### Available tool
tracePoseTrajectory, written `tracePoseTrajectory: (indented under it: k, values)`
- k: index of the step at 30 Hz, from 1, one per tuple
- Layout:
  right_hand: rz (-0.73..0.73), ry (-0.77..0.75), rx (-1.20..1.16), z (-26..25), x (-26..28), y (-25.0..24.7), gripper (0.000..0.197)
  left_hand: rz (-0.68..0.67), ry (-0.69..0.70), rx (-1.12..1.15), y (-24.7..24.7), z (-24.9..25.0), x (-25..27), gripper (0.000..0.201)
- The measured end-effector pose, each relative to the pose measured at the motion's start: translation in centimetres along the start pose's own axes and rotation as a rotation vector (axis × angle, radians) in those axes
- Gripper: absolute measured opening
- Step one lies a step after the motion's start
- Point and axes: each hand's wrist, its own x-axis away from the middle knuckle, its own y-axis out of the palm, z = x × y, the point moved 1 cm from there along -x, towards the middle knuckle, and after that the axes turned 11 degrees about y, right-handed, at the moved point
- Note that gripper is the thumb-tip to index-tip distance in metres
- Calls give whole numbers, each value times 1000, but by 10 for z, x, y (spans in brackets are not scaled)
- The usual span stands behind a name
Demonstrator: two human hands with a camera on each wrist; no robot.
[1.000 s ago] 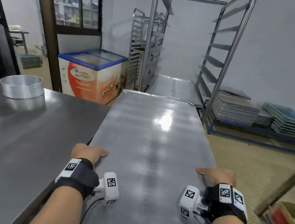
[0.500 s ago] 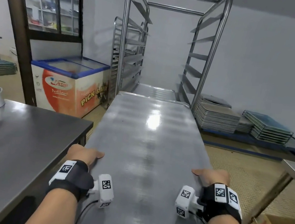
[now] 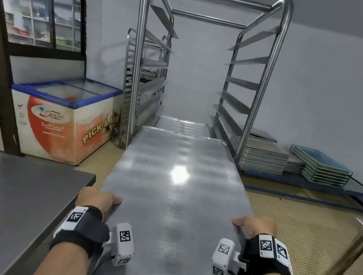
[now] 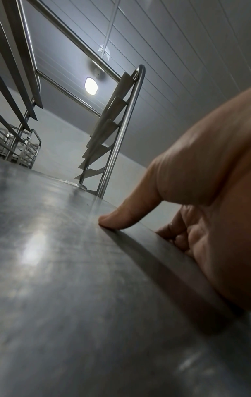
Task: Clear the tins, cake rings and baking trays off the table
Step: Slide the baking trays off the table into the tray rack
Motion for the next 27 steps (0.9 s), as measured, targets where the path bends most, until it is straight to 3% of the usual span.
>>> tracePoseTrajectory:
  k: [3,11,16,21,27]
  values:
    - [5,15,-4,-15,-18,20,41,-9,26,-3,10,8,-34,48]
    - [16,33,34,-58,-49,59,44,-35,44,-27,35,34,-95,58]
    - [44,56,32,-85,-68,71,34,-67,45,-46,55,53,-124,58]
    - [32,65,70,-117,-88,87,55,-91,46,-88,76,73,-152,56]
    - [16,62,65,-157,-113,106,52,-75,49,-117,104,97,-192,59]
